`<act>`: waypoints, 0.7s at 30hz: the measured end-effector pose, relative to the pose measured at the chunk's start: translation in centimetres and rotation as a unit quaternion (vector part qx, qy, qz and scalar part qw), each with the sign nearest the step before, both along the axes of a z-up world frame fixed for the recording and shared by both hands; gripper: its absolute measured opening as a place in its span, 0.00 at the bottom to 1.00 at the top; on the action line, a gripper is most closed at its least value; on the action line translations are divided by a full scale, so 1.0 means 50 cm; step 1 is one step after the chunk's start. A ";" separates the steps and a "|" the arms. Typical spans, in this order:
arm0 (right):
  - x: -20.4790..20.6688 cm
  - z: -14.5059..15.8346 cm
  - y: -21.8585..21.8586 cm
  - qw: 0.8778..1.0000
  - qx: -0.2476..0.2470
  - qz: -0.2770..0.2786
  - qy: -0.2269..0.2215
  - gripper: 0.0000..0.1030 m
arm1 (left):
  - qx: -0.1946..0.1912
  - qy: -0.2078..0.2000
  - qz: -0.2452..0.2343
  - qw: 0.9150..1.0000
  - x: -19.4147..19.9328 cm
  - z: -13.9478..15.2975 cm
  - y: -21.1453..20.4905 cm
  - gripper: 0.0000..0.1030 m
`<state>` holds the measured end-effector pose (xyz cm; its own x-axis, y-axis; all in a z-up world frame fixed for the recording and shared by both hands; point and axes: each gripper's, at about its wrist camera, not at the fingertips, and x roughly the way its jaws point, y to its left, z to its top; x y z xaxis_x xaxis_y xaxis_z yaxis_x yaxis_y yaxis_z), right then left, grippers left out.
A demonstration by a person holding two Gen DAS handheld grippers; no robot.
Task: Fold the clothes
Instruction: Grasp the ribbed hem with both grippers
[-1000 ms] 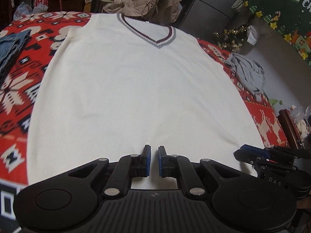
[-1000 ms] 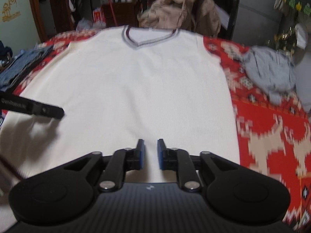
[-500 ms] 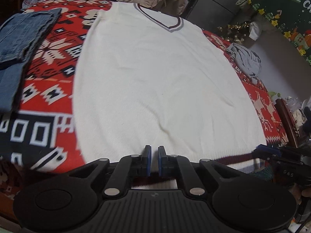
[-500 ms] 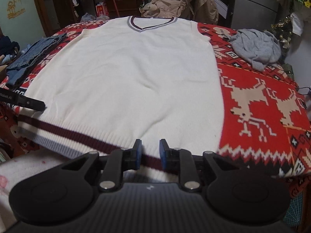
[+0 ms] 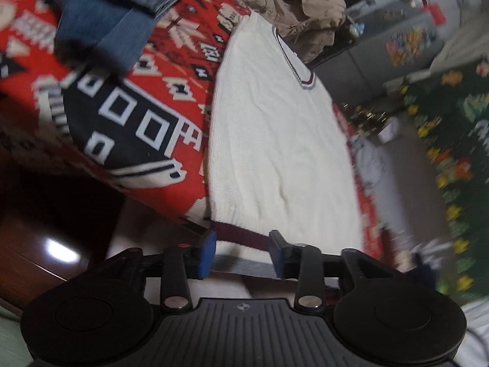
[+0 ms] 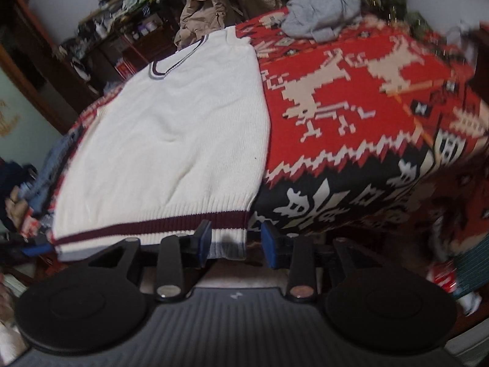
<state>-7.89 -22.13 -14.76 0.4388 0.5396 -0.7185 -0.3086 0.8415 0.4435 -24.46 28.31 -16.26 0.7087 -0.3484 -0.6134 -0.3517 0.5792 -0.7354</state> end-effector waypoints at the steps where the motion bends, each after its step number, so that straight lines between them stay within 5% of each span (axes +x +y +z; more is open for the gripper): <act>1: 0.005 -0.009 -0.006 1.000 0.019 -0.004 0.011 0.38 | -0.017 -0.003 0.007 1.000 -0.001 -0.009 0.005 0.38; 9: 0.040 -0.076 -0.038 0.988 0.131 -0.029 0.077 0.41 | -0.045 0.006 0.023 0.999 0.010 -0.075 0.026 0.39; 13: 0.057 -0.110 -0.053 0.976 0.184 -0.041 0.109 0.45 | -0.120 -0.024 0.026 0.992 0.012 -0.108 0.034 0.39; 21: 0.070 -0.111 -0.054 0.952 0.278 -0.012 0.130 0.46 | -0.152 -0.060 0.007 0.987 0.007 -0.076 0.035 0.38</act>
